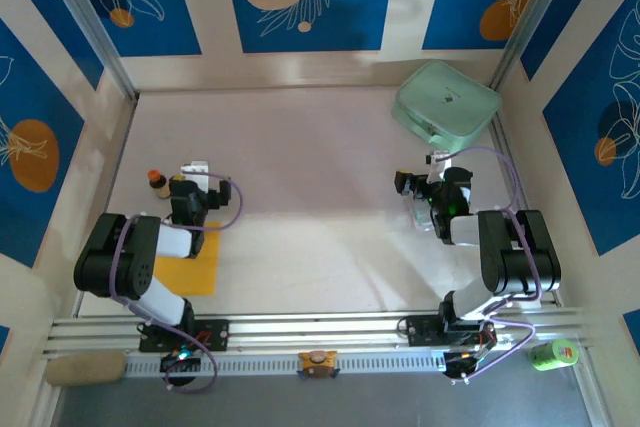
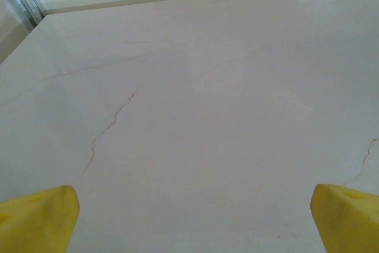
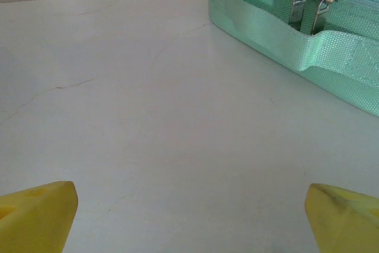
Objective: Fold a paper plane with a square sheet of paper (pick it up from the middle)
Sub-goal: Move the square sheet of paper to the center of the table.
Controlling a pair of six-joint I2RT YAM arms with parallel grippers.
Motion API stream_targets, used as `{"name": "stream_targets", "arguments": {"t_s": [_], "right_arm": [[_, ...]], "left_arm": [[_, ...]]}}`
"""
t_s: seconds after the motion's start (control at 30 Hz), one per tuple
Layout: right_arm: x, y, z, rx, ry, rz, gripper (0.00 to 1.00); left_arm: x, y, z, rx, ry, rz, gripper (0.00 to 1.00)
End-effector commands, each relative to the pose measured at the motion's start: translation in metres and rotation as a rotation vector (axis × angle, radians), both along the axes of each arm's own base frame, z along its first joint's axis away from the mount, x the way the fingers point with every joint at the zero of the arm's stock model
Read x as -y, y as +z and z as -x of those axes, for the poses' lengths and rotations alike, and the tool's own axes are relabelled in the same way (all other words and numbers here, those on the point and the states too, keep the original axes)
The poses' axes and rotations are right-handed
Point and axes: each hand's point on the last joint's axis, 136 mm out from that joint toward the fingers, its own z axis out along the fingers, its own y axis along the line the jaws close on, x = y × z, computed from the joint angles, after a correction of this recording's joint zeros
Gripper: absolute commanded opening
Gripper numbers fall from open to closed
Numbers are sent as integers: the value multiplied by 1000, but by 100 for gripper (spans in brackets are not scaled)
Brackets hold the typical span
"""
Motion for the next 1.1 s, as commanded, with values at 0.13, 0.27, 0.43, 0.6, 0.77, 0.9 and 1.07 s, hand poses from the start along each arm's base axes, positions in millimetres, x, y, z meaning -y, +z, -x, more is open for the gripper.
{"name": "stream_targets", "arguments": {"t_s": [0.13, 0.27, 0.43, 0.6, 0.77, 0.9, 1.07], "right_arm": [[1, 10, -5, 29, -14, 4, 99], [1, 10, -5, 28, -13, 3, 99], [2, 10, -5, 24, -9, -6, 99], [3, 11, -4, 28, 1, -29, 99], [1, 10, -5, 27, -11, 7, 100], [-1, 11, -4, 34, -11, 18, 98], [-3, 12, -4, 42, -5, 25, 97]], "left_arm": [[3, 10, -7, 28, -19, 4, 100], [3, 10, -7, 29, -19, 4, 100], [4, 10, -7, 27, -20, 4, 100], [4, 10, -7, 27, -20, 5, 100], [3, 10, -7, 29, -20, 5, 100], [7, 10, -6, 32, -41, 6, 100], [10, 12, -3, 48, -61, 7, 100]]}}
